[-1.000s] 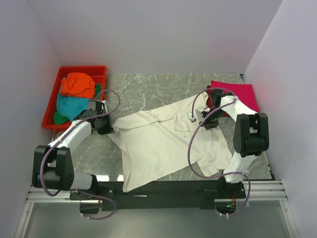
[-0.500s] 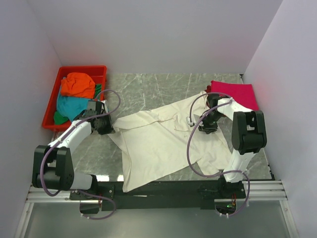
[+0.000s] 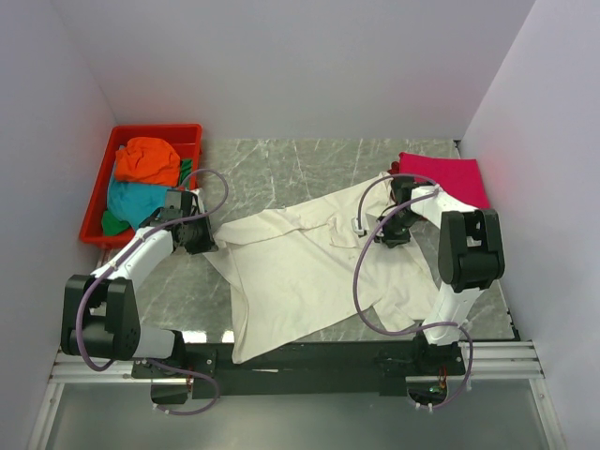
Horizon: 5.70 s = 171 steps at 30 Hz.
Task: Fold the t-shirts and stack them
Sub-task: Flatten the tshirt out, then fold the tshirt
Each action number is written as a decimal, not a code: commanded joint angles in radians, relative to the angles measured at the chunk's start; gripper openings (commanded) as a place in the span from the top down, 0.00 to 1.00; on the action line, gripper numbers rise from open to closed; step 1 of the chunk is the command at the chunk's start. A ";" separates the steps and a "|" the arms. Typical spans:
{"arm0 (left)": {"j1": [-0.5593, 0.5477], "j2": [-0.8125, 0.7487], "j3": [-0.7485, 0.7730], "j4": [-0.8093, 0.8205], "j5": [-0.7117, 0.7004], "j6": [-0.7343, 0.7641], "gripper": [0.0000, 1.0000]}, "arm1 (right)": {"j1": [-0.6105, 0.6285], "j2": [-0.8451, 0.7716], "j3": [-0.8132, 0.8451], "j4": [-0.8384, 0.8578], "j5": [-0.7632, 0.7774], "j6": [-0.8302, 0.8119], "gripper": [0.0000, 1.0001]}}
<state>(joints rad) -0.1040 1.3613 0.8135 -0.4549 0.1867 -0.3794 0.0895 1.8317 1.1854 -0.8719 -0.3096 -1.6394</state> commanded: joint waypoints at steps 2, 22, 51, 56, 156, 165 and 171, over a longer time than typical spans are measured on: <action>0.001 -0.004 -0.004 0.027 0.019 0.011 1.00 | 0.009 -0.015 -0.010 0.022 -0.006 0.003 0.86; 0.003 -0.041 0.319 -0.122 -0.184 0.065 0.99 | 0.058 -0.261 0.350 0.201 0.072 0.568 1.00; 0.003 -0.587 0.946 0.056 -0.201 0.100 1.00 | 0.067 -0.713 1.266 0.249 0.176 1.026 1.00; 0.001 -0.623 0.997 0.054 -0.159 0.065 1.00 | 0.061 -0.749 1.269 0.281 0.270 0.997 1.00; 0.001 0.495 0.582 0.189 -0.503 0.119 1.00 | 0.112 0.416 0.955 0.551 0.302 1.032 1.00; 0.003 0.478 0.579 0.242 -0.487 0.165 1.00 | 0.105 0.265 0.829 0.593 0.235 1.029 1.00; 0.003 0.544 0.654 0.254 -0.449 0.201 1.00 | 0.084 0.144 0.732 0.573 0.182 1.044 1.00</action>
<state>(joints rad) -0.1051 1.8774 1.3823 -0.2508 -0.2821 -0.2161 0.1921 2.1025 1.9541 -0.3294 -0.0849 -0.6067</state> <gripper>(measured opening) 0.013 0.004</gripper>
